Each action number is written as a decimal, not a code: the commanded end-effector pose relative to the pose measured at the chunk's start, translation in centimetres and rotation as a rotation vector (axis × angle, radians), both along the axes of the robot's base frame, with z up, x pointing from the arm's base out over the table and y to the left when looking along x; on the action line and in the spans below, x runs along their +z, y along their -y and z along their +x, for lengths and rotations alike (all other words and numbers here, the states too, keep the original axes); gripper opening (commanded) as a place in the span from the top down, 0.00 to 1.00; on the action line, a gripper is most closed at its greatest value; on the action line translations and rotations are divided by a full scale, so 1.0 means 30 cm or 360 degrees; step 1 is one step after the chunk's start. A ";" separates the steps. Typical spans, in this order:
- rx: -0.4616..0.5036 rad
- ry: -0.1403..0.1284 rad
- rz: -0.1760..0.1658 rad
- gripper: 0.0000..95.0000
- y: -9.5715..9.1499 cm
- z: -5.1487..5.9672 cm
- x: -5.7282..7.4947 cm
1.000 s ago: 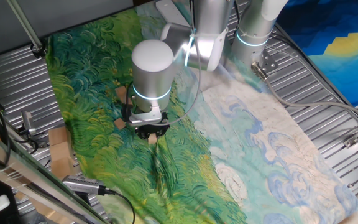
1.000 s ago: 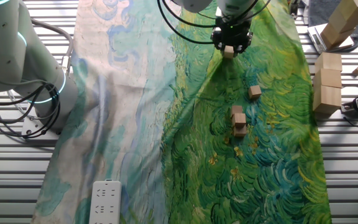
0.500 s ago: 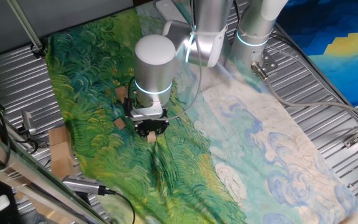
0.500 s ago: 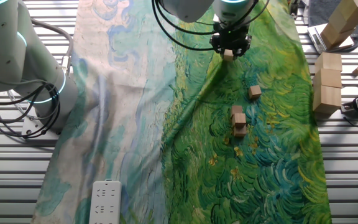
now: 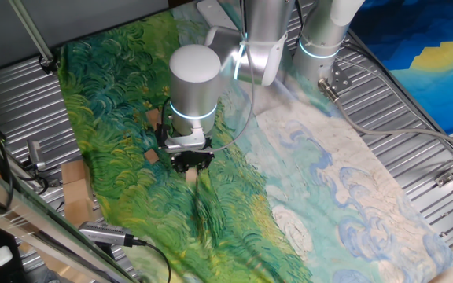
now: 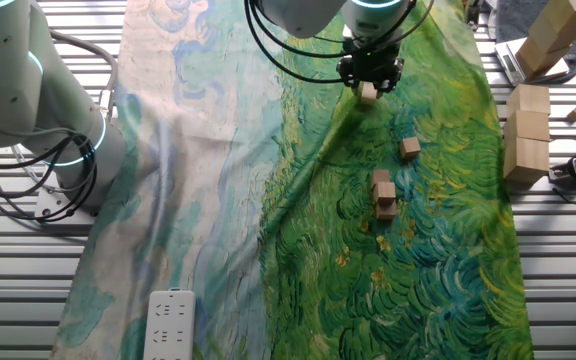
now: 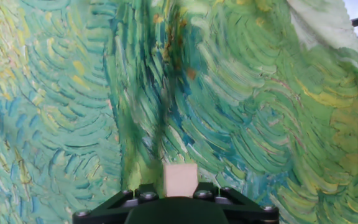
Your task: Stack the blocks into a pyramid shape
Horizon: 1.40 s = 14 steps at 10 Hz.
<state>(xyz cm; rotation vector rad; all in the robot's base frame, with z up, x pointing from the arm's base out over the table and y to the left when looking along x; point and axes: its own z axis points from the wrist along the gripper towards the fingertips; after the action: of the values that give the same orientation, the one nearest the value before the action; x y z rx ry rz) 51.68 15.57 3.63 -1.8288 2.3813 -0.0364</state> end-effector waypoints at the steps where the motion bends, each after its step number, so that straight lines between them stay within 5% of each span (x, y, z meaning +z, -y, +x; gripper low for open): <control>1: 0.0007 0.0003 0.0005 0.60 0.001 -0.001 -0.002; 6: -0.0003 0.0001 0.0007 0.60 0.001 -0.001 -0.001; 9: -0.0017 -0.0011 0.0006 0.60 0.020 0.006 0.044; 10: -0.0014 -0.0011 0.0003 0.80 0.036 0.015 0.059; 14: -0.0015 -0.0007 -0.0007 0.80 0.033 0.026 0.040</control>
<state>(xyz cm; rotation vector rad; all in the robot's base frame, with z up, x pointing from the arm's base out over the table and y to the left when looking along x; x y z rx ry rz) 52.64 14.71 4.56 -1.8087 2.3981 -0.0373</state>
